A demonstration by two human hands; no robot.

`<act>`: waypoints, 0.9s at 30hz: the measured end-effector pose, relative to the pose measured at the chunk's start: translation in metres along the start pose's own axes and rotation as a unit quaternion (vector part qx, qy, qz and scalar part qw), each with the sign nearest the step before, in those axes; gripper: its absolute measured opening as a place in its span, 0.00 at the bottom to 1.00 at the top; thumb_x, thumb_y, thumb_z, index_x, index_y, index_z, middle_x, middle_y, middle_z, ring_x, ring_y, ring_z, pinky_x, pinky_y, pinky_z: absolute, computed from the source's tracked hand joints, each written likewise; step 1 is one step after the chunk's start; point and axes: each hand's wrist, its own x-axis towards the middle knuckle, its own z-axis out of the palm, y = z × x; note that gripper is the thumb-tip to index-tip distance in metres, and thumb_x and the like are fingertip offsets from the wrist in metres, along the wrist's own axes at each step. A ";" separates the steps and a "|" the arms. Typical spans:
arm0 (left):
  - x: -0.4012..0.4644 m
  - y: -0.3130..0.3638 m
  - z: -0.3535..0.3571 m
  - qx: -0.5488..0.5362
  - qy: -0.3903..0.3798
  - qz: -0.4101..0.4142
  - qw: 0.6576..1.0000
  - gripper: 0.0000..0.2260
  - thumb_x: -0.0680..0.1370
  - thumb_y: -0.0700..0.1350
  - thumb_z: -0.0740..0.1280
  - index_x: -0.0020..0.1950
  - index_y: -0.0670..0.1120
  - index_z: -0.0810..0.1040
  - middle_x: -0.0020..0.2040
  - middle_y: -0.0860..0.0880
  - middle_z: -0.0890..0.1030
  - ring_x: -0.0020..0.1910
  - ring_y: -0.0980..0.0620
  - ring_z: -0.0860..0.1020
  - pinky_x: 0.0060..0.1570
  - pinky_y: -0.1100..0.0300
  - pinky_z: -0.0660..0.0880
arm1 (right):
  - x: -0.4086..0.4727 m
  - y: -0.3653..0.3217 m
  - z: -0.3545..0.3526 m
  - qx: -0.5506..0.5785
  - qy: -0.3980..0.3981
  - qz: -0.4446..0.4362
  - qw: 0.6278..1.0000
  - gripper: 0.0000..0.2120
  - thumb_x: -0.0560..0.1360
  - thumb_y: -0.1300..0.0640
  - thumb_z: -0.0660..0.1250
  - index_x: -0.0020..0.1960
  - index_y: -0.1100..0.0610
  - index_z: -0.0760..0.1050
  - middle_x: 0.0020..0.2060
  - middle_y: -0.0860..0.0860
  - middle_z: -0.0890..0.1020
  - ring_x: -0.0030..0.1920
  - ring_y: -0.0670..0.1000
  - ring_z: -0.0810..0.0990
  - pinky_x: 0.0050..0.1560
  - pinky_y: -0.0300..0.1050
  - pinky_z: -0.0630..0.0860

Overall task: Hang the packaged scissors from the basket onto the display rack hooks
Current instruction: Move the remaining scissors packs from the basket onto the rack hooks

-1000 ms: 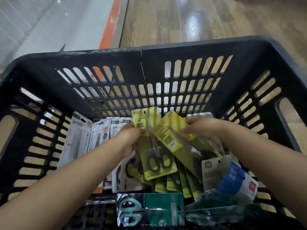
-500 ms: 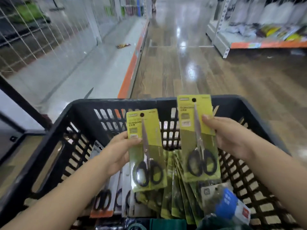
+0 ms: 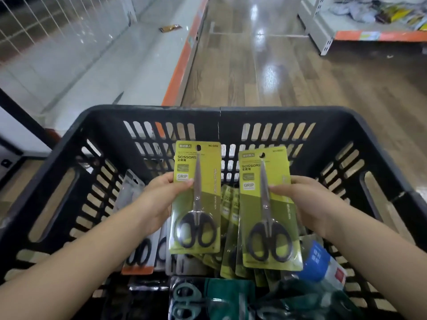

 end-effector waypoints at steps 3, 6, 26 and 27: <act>0.004 -0.009 0.000 0.013 0.000 -0.015 1.000 0.06 0.77 0.37 0.65 0.50 0.45 0.80 0.50 0.45 0.84 0.54 0.45 0.80 0.63 0.46 0.71 | 0.007 0.009 0.003 -0.009 -0.002 0.022 1.000 0.07 0.77 0.59 0.65 0.52 0.59 0.79 0.45 0.56 0.85 0.47 0.58 0.84 0.49 0.56 0.80; 0.005 -0.018 0.001 0.026 0.004 -0.055 0.998 0.07 0.78 0.38 0.64 0.53 0.44 0.79 0.51 0.45 0.84 0.52 0.46 0.80 0.58 0.48 0.73 | 0.015 0.021 0.001 0.006 0.006 0.061 0.998 0.06 0.76 0.58 0.66 0.52 0.57 0.79 0.44 0.55 0.85 0.47 0.57 0.83 0.48 0.54 0.80; -0.161 0.284 -0.014 -0.031 0.087 -0.022 0.995 0.04 0.79 0.38 0.63 0.48 0.45 0.77 0.38 0.50 0.83 0.34 0.54 0.81 0.35 0.60 0.78 | -0.153 -0.269 0.027 -0.050 -0.008 -0.028 0.998 0.08 0.77 0.53 0.65 0.53 0.54 0.78 0.46 0.52 0.85 0.47 0.54 0.83 0.50 0.54 0.79; -0.184 0.320 -0.025 -0.031 0.091 -0.003 0.995 0.05 0.79 0.38 0.64 0.47 0.46 0.77 0.37 0.51 0.84 0.33 0.55 0.82 0.32 0.62 0.77 | -0.174 -0.305 0.030 -0.056 -0.018 -0.040 0.997 0.07 0.77 0.52 0.65 0.52 0.52 0.78 0.46 0.51 0.85 0.48 0.54 0.83 0.52 0.57 0.79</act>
